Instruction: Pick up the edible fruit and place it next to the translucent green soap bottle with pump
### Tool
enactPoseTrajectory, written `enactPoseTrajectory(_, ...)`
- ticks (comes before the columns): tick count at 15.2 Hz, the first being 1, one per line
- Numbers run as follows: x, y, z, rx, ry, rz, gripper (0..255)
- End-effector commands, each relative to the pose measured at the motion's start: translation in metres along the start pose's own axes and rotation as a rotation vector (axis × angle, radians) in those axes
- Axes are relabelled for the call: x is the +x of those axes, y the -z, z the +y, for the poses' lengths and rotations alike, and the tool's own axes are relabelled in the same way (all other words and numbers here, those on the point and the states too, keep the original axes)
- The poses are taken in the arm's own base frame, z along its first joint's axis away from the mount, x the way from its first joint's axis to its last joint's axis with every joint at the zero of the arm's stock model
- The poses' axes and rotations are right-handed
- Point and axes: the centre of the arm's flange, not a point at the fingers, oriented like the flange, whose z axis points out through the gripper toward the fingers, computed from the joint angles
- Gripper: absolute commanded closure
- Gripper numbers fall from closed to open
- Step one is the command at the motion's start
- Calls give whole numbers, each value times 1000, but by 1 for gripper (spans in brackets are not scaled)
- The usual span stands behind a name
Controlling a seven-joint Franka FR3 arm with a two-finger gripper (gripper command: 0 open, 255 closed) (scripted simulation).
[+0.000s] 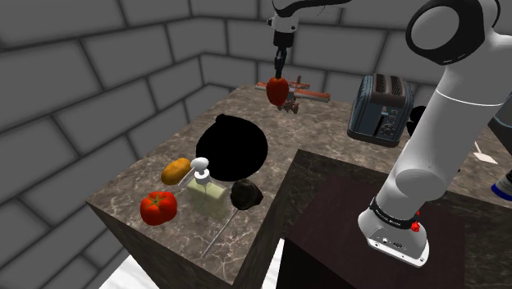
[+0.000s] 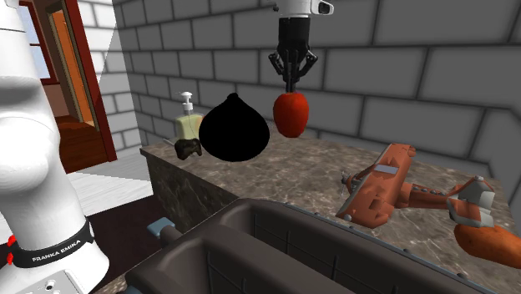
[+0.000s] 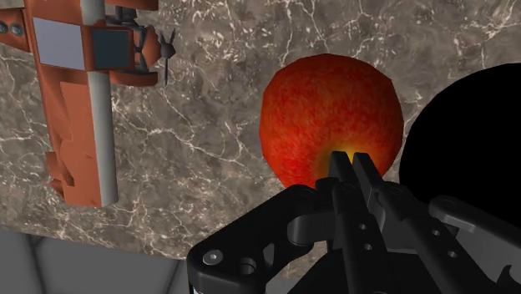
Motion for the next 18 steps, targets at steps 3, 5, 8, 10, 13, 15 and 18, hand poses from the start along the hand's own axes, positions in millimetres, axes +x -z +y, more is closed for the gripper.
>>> enactPoseTrajectory(3, 1, 22, -2, 0, 0, 0, 255)
enactPoseTrajectory(5, 2, 33, -2, 0, 0, 0, 255)
enactPoseTrajectory(8, 3, 48, -3, 0, 0, 0, 255)
enactPoseTrajectory(10, 4, 59, -3, 0, 0, 0, 255)
enactPoseTrajectory(13, 5, 75, -3, 0, 0, 0, 255)
enactPoseTrajectory(15, 6, 85, -4, 0, 0, 0, 255)
enactPoseTrajectory(18, 7, 101, -4, 0, 0, 0, 255)
